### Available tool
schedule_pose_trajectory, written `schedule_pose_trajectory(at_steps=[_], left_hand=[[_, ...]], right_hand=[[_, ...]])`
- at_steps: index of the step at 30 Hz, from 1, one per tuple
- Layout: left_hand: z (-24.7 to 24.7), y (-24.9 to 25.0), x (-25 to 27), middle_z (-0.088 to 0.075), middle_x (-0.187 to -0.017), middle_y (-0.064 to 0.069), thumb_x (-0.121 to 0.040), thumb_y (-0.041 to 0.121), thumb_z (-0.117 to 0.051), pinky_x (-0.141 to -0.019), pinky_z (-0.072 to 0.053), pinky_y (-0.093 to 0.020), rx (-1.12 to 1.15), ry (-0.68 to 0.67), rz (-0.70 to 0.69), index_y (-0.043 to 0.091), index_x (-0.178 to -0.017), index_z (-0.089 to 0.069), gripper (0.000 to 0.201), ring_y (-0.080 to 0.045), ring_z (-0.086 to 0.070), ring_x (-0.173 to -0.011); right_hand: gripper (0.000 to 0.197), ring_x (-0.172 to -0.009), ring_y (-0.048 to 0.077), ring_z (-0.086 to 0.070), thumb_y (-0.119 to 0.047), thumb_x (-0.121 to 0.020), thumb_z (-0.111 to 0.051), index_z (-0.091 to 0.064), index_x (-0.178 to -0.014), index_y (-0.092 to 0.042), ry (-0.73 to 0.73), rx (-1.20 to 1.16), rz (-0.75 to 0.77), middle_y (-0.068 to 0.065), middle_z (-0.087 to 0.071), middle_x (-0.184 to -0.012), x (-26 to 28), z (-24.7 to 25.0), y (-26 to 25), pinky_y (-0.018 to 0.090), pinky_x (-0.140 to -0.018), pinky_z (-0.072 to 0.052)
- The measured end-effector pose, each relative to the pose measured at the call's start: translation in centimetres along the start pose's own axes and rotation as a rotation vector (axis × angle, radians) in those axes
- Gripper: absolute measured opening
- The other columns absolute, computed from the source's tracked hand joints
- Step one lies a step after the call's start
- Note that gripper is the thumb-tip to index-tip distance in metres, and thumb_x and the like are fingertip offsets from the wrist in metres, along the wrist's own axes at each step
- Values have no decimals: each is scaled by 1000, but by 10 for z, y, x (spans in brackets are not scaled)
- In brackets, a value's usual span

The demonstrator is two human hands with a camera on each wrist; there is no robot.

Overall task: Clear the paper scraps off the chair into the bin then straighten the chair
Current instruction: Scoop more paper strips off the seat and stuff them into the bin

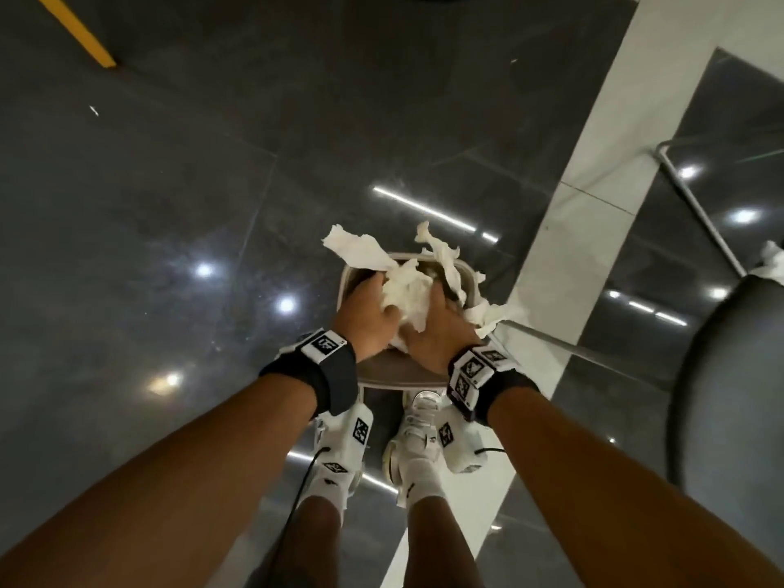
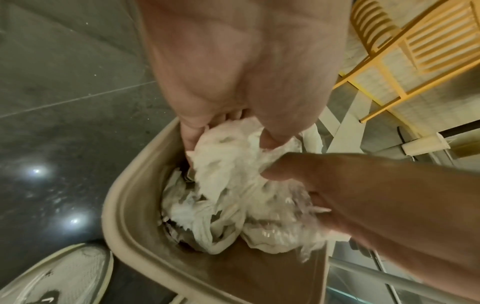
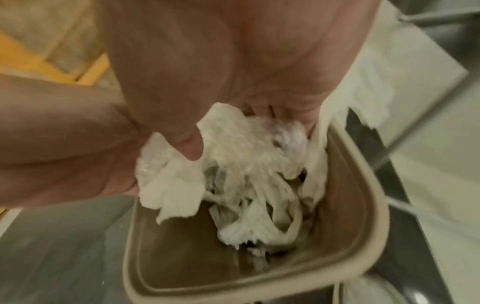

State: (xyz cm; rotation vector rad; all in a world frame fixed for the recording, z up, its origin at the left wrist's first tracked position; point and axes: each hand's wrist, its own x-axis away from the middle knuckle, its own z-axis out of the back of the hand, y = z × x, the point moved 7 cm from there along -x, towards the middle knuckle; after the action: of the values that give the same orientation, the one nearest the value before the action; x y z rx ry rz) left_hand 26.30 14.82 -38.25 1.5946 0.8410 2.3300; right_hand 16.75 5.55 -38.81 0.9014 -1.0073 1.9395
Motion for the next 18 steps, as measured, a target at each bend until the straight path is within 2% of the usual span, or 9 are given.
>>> schedule_pose_trajectory(at_steps=[2, 4, 6, 9, 11, 12, 15, 16, 18], left_hand=[[4, 1, 0, -58, -138, -4, -89, 10, -57, -107, -48, -40, -75, 28, -8, 18, -140, -48, 53, -24, -56, -127], [11, 7, 1, -54, -142, -5, -87, 13, -62, -106, -47, -40, -168, 88, -52, 20, -140, -49, 55, -25, -54, -130], [18, 15, 2, -52, -144, -6, -88, 19, -63, -106, -46, -40, -270, 155, -98, 21, -140, -51, 53, -26, -50, -133], [27, 32, 4, -59, -126, -5, -86, 17, -63, -93, -52, -44, -409, 289, -244, 19, -121, -59, 36, -28, -56, -119], [29, 40, 4, -56, -118, -8, -78, 12, -66, -89, -49, -43, -555, 373, -328, 17, -114, -60, 36, -30, -54, -111], [29, 40, 2, -54, -120, -8, -75, 11, -67, -90, -45, -41, -636, 390, -336, 18, -117, -59, 43, -30, -52, -112], [29, 26, -10, -46, -139, -6, -74, 9, -66, -96, -38, -45, -769, 332, -290, 25, -138, -51, 67, -31, -46, -123], [29, 19, -15, -46, -141, -6, -78, 8, -64, -97, -39, -47, -763, 297, -269, 25, -139, -50, 65, -31, -47, -125], [31, 11, -21, -54, -130, -8, -87, 6, -60, -96, -45, -47, -743, 266, -266, 22, -131, -58, 47, -34, -57, -116]], right_hand=[[89, -150, 32, -22, -46, -85, -59, -10, -157, -25, 66, 115, 121, 7, -26, -162, 11, 19, -9, 50, -119, -30], [76, -145, 32, -27, -37, -84, -63, -30, -151, -28, 262, 246, 215, 5, -33, -156, 20, 46, -17, 52, -115, -35], [78, -138, 35, -33, -27, -80, -70, -33, -148, -36, 363, 220, 152, 6, -27, -154, 17, 62, -2, 55, -108, -43], [101, -131, 42, -46, -25, -81, -75, -9, -154, -45, 126, 84, -2, 6, -14, -157, 3, 52, 27, 52, -105, -48], [108, -125, 45, -54, -30, -81, -77, 2, -155, -44, 57, 141, 2, 11, -19, -155, 0, 49, 31, 51, -102, -50], [106, -124, 47, -54, -32, -82, -75, 1, -155, -42, 65, 176, 29, 15, -23, -154, 1, 51, 28, 52, -101, -50], [83, -118, 48, -55, -36, -89, -62, -13, -155, -35, 123, 215, 85, 18, -40, -142, 6, 62, 19, 52, -98, -48], [73, -116, 47, -57, -35, -91, -58, -21, -153, -32, 148, 247, 93, 18, -44, -138, 8, 67, 17, 51, -97, -48], [52, -109, 45, -61, -26, -92, -54, -43, -143, -23, 234, 327, 149, 17, -48, -133, 10, 75, 13, 47, -92, -50]])
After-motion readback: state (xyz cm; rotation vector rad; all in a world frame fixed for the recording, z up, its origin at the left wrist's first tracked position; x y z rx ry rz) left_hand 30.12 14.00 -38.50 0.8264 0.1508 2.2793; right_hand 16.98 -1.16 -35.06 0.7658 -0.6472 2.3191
